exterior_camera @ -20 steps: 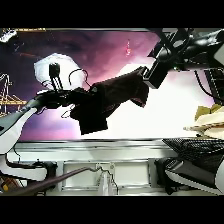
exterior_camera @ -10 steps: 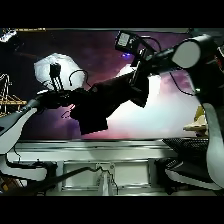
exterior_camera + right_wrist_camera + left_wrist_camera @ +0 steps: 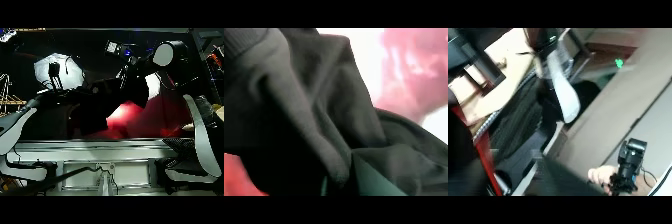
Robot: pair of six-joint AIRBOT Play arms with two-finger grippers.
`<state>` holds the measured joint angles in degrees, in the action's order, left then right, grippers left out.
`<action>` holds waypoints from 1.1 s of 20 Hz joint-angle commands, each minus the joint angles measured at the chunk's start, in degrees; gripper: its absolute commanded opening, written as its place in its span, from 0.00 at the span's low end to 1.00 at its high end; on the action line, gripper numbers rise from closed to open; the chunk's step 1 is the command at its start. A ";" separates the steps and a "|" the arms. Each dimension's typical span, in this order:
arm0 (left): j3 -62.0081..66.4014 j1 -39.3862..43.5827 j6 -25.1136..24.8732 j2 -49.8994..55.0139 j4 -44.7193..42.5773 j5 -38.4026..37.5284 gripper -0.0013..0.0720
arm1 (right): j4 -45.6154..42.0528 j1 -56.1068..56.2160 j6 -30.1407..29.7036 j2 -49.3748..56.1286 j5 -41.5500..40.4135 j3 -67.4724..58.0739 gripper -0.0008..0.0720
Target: Fold the clothes and pants, and hang the long-sleeved shirts on hangers.
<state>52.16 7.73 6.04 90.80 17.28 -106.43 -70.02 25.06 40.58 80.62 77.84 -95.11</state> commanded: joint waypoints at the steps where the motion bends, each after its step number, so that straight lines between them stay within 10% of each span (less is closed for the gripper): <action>1: 0.00 -0.50 0.85 0.09 2.49 0.33 0.63 | 0.61 -0.02 -0.20 -0.59 -0.02 -0.07 0.06; 6: 0.02 -5.75 1.46 0.09 9.79 4.68 0.82 | 0.66 -0.02 -0.15 -2.89 0.94 -0.07 0.06; 12: 0.07 -14.40 5.42 0.07 15.56 18.78 0.79 | 0.81 -0.02 3.93 -6.36 5.49 -0.04 0.06; 14: 0.35 -15.34 5.64 -0.04 23.21 19.21 0.48 | 0.79 -0.02 6.99 -7.10 9.81 -0.04 0.06; 19: 8.37 -19.28 4.07 -5.31 20.48 29.22 0.41 | 1.36 -0.02 8.48 -7.65 10.82 0.02 0.06; 22: 10.62 -22.93 7.34 -13.09 7.76 38.07 0.03 | 2.29 -0.02 12.90 -7.63 5.11 0.02 0.06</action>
<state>60.29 -12.16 10.63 83.42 34.37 -77.21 -68.49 25.04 49.60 73.12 86.83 -95.11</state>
